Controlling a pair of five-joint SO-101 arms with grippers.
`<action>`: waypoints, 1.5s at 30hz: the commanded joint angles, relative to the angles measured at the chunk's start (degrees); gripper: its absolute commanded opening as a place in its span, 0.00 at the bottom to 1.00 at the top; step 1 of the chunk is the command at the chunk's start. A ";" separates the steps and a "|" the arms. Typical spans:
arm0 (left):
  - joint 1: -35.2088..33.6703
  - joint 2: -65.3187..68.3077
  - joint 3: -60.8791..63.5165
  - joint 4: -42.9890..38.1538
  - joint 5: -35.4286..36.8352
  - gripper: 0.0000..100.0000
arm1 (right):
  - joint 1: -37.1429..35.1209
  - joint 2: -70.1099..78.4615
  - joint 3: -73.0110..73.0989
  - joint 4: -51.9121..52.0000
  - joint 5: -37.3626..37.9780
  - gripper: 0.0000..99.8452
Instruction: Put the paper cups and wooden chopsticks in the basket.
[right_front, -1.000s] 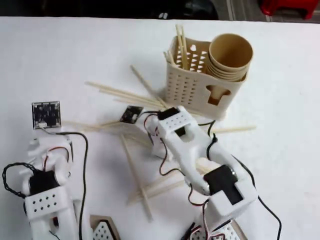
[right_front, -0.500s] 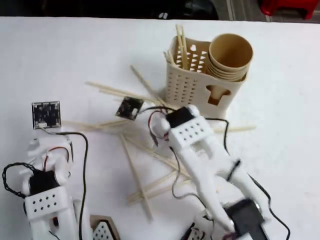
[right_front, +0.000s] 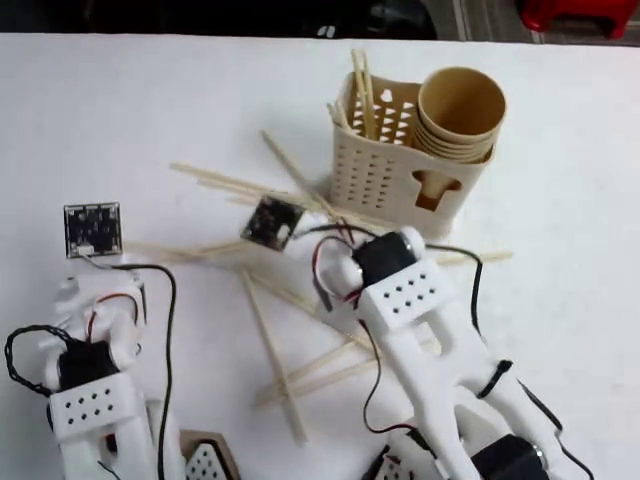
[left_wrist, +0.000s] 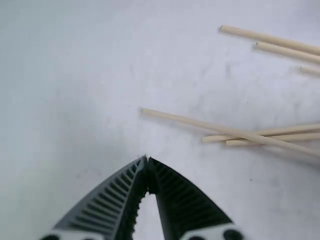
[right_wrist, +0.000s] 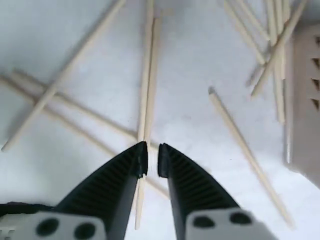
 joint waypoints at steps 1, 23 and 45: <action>-0.04 -0.92 -0.18 -1.23 -0.53 0.02 | 0.13 -1.71 6.42 -5.49 0.79 0.11; -0.04 -0.92 -0.18 -1.23 -0.53 0.02 | 0.31 18.07 14.51 -25.10 6.15 0.04; -0.04 -0.92 -0.18 -1.23 -0.53 0.02 | 1.19 -12.70 9.58 -10.51 6.15 0.02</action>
